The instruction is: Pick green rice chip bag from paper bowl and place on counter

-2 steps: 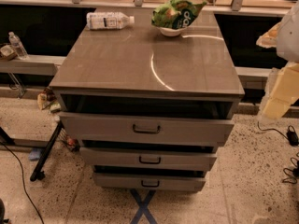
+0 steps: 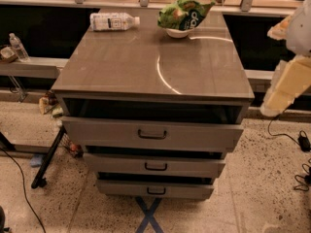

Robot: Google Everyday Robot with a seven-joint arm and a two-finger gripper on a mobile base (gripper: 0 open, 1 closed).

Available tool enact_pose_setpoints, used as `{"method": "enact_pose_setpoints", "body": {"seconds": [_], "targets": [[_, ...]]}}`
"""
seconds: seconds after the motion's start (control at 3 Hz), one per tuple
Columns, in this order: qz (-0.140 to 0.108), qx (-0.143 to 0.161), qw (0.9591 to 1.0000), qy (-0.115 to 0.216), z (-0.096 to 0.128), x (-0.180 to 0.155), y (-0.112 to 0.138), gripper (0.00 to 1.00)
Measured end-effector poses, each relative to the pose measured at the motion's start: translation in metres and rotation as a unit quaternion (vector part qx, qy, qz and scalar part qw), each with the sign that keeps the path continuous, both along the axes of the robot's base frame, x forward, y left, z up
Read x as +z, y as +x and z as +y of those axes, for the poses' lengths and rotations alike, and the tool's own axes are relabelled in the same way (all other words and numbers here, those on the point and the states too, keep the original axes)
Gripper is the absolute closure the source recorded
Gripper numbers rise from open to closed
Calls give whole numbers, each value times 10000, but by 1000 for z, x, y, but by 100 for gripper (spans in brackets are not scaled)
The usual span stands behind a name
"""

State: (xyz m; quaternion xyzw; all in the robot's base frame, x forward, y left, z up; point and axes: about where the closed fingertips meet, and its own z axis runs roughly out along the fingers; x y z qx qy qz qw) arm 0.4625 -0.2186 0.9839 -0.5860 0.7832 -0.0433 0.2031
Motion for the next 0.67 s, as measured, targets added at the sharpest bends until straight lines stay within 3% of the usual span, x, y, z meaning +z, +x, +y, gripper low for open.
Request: {"method": "enact_pose_setpoints", "body": {"seconds": [0.33,0.67], "targets": [[-790,-342,9952,472,-17,18,60,0],[-1517,-591,9823,930,-29,41,121,0]]}}
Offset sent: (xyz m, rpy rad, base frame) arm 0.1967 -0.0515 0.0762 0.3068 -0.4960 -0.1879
